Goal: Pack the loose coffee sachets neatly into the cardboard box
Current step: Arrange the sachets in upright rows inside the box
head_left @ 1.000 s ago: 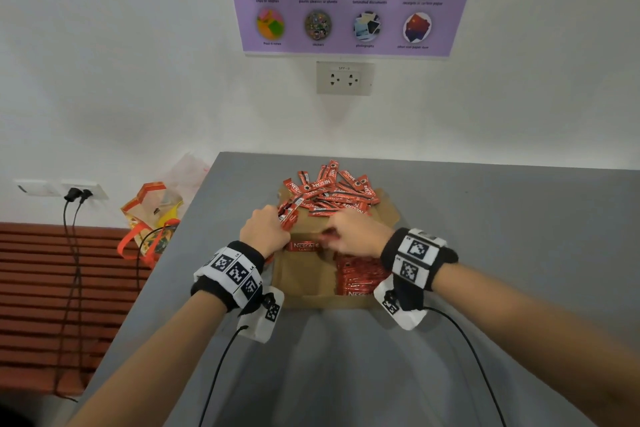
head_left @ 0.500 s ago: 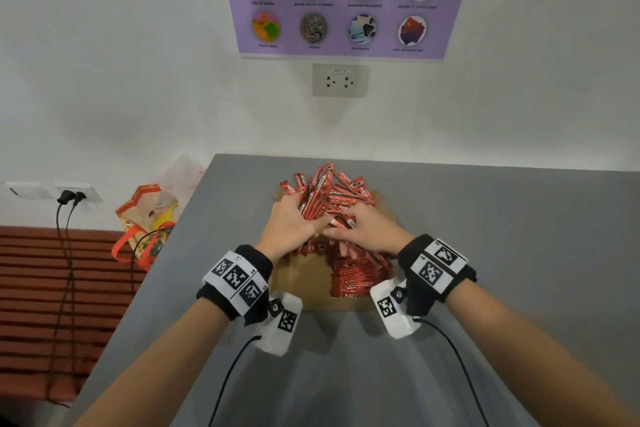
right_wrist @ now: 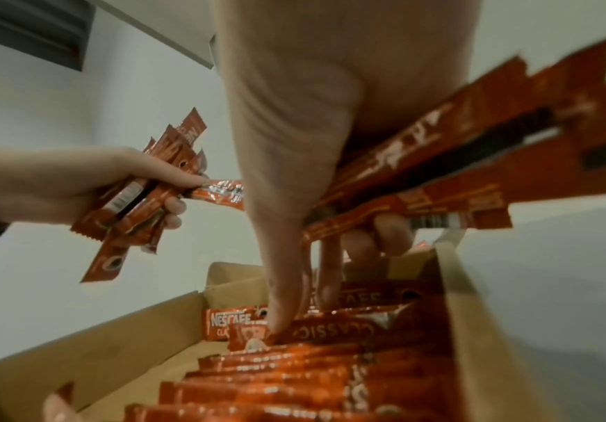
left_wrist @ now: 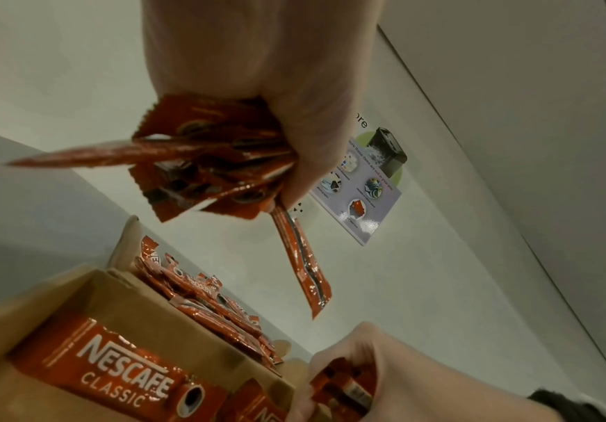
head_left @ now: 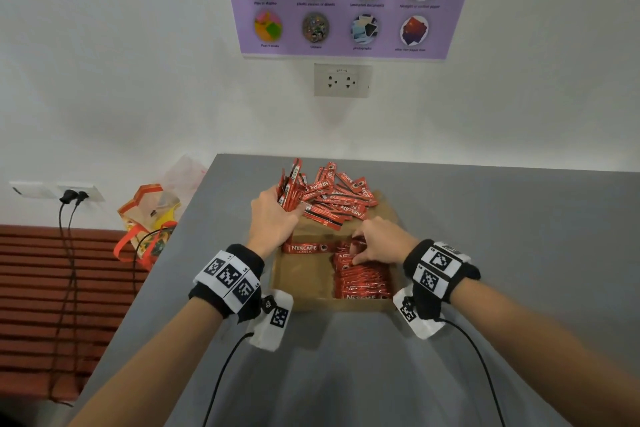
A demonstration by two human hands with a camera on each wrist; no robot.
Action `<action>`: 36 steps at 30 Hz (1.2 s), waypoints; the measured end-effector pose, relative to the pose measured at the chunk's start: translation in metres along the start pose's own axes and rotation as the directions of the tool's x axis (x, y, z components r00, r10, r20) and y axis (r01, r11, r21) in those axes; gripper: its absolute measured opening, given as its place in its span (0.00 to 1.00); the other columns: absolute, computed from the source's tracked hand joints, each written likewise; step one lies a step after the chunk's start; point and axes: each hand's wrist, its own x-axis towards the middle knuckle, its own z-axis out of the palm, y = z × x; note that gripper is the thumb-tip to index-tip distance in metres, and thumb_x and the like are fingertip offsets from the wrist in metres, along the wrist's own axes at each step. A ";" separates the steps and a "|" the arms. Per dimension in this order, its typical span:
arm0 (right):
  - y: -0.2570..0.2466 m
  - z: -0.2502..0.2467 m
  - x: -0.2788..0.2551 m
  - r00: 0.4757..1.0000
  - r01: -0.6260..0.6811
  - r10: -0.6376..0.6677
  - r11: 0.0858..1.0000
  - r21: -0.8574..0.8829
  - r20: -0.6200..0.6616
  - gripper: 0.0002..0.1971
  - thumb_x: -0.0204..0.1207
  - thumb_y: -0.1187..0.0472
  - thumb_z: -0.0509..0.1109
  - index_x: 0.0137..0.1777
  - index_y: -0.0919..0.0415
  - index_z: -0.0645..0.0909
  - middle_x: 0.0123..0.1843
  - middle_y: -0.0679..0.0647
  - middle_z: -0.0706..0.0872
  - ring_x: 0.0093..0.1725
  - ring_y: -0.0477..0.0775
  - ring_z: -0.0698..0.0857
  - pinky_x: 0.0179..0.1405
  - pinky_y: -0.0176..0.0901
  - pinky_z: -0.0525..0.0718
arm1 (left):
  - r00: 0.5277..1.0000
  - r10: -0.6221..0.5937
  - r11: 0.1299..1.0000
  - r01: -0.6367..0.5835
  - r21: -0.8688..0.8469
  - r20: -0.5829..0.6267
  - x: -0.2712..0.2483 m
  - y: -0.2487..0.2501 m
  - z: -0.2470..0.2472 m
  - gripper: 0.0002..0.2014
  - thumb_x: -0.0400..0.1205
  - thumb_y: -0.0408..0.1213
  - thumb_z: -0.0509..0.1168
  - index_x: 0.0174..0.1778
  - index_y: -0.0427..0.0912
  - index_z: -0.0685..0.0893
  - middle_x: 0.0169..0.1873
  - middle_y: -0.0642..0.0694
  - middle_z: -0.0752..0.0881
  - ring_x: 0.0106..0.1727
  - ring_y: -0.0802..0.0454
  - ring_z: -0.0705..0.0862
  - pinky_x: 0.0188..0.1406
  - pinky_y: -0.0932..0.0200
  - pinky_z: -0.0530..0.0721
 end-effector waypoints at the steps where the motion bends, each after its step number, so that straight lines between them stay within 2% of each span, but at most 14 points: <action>1: 0.000 0.000 0.001 1.000 0.004 -0.004 1.000 -0.028 -0.002 0.10 0.70 0.54 0.77 0.49 0.57 0.86 0.49 0.49 0.88 0.45 0.46 0.84 0.48 0.39 0.82 | 1.000 0.006 1.000 -0.006 0.003 0.003 -0.001 0.000 0.000 0.05 0.76 0.34 0.72 0.40 0.42 0.81 0.29 0.56 0.81 0.30 0.64 0.79 0.31 0.70 0.75; 5: -0.003 0.000 0.000 1.000 0.018 -0.019 0.992 -0.121 -0.012 0.06 0.71 0.56 0.75 0.43 0.59 0.85 0.45 0.52 0.88 0.42 0.47 0.79 0.47 0.43 0.82 | 1.000 0.007 1.000 -0.007 0.009 0.026 -0.003 0.001 0.002 0.05 0.76 0.34 0.71 0.39 0.42 0.81 0.29 0.55 0.82 0.29 0.65 0.78 0.31 0.74 0.75; 8: -0.002 0.000 0.001 0.999 0.007 -0.013 0.987 -0.160 -0.034 0.07 0.74 0.59 0.72 0.47 0.63 0.84 0.46 0.55 0.87 0.42 0.51 0.82 0.44 0.42 0.82 | 0.999 0.005 1.000 -0.005 0.011 0.032 -0.003 0.001 0.003 0.06 0.77 0.35 0.72 0.45 0.38 0.83 0.35 0.51 0.84 0.32 0.65 0.80 0.32 0.73 0.75; 11: -0.002 0.002 0.002 0.999 -0.006 0.000 0.979 -0.203 -0.033 0.10 0.74 0.59 0.72 0.51 0.63 0.83 0.51 0.56 0.85 0.48 0.55 0.84 0.49 0.48 0.85 | 0.999 0.006 1.000 -0.007 0.024 0.035 -0.003 0.002 0.002 0.07 0.77 0.35 0.71 0.47 0.37 0.83 0.37 0.49 0.85 0.32 0.65 0.79 0.31 0.75 0.75; 13: -0.002 0.002 0.003 1.000 -0.019 0.014 0.981 -0.196 -0.025 0.10 0.74 0.58 0.71 0.51 0.63 0.82 0.50 0.56 0.85 0.49 0.56 0.84 0.50 0.50 0.85 | 0.999 0.008 1.000 -0.009 0.029 0.034 -0.003 0.002 0.002 0.07 0.77 0.34 0.71 0.47 0.37 0.84 0.36 0.50 0.84 0.32 0.65 0.79 0.29 0.76 0.76; 16: -0.005 -0.001 0.005 0.999 -0.024 0.017 0.989 -0.143 -0.047 0.09 0.75 0.58 0.69 0.51 0.63 0.81 0.45 0.53 0.84 0.42 0.53 0.83 0.45 0.46 0.85 | 0.999 0.003 0.999 -0.004 0.032 0.036 -0.004 0.002 0.001 0.06 0.77 0.34 0.71 0.47 0.38 0.83 0.35 0.51 0.83 0.31 0.65 0.79 0.28 0.76 0.75; 18: -0.010 -0.001 0.007 0.999 0.005 -0.011 0.990 -0.141 -0.048 0.07 0.74 0.59 0.70 0.48 0.62 0.82 0.42 0.52 0.83 0.40 0.52 0.83 0.42 0.43 0.84 | 0.999 0.005 0.999 -0.007 0.039 0.040 -0.004 0.003 0.002 0.06 0.77 0.35 0.71 0.46 0.39 0.82 0.35 0.51 0.83 0.31 0.66 0.79 0.28 0.75 0.75; 20: -0.017 -0.001 0.008 0.999 0.045 -0.046 0.989 -0.143 -0.008 0.05 0.72 0.59 0.74 0.45 0.60 0.84 0.43 0.52 0.86 0.43 0.51 0.84 0.43 0.42 0.83 | 0.999 0.010 0.999 -0.011 0.044 0.043 -0.004 0.004 0.003 0.05 0.77 0.34 0.71 0.44 0.41 0.81 0.33 0.53 0.82 0.30 0.66 0.78 0.27 0.75 0.75; 23: -0.027 -0.001 0.011 0.995 0.092 -0.087 0.981 -0.169 0.041 0.06 0.71 0.58 0.75 0.46 0.59 0.85 0.46 0.52 0.88 0.46 0.51 0.84 0.48 0.45 0.84 | 0.999 0.002 0.999 -0.004 0.043 0.033 -0.003 0.003 0.001 0.05 0.77 0.34 0.71 0.43 0.41 0.81 0.31 0.54 0.81 0.29 0.65 0.78 0.27 0.75 0.74; 29: -0.028 -0.004 0.015 0.995 0.095 -0.090 0.984 -0.149 0.036 0.05 0.74 0.60 0.72 0.48 0.58 0.85 0.48 0.53 0.88 0.48 0.52 0.85 0.50 0.47 0.84 | 0.999 -0.033 0.999 0.032 0.030 0.024 -0.002 -0.004 -0.006 0.06 0.77 0.35 0.72 0.45 0.43 0.81 0.32 0.56 0.82 0.33 0.64 0.80 0.34 0.70 0.78; 31: -0.024 -0.008 0.015 0.997 0.071 -0.074 0.994 -0.087 -0.030 0.06 0.78 0.61 0.67 0.50 0.61 0.85 0.48 0.55 0.88 0.46 0.53 0.86 0.48 0.46 0.85 | 0.998 -0.048 0.999 0.047 0.027 0.031 -0.004 -0.006 -0.006 0.05 0.77 0.34 0.71 0.42 0.43 0.81 0.31 0.55 0.82 0.32 0.62 0.80 0.30 0.71 0.76; 33: -0.022 -0.013 0.015 0.982 0.033 -0.023 0.998 0.051 -0.186 0.09 0.81 0.62 0.63 0.53 0.61 0.83 0.51 0.56 0.88 0.46 0.54 0.86 0.48 0.47 0.85 | 0.997 -0.073 0.997 0.073 0.018 0.025 -0.006 -0.008 -0.006 0.07 0.76 0.33 0.71 0.36 0.43 0.79 0.27 0.53 0.82 0.28 0.59 0.80 0.27 0.70 0.75; 35: -0.023 -0.016 0.014 0.946 0.038 0.024 0.982 0.184 -0.325 0.12 0.82 0.60 0.61 0.60 0.60 0.82 0.56 0.55 0.85 0.51 0.54 0.85 0.52 0.47 0.84 | 0.993 -0.104 0.994 0.105 -0.012 0.048 -0.008 -0.010 -0.006 0.08 0.77 0.32 0.70 0.34 0.44 0.78 0.25 0.52 0.82 0.24 0.61 0.80 0.23 0.72 0.76; 36: -0.025 -0.017 0.012 0.937 0.058 0.029 0.970 0.236 -0.348 0.13 0.83 0.58 0.61 0.62 0.59 0.81 0.58 0.54 0.85 0.53 0.53 0.84 0.55 0.45 0.83 | 0.992 -0.113 0.993 0.115 -0.029 0.063 -0.008 -0.010 -0.005 0.09 0.77 0.32 0.70 0.34 0.44 0.78 0.25 0.51 0.82 0.22 0.62 0.80 0.21 0.75 0.76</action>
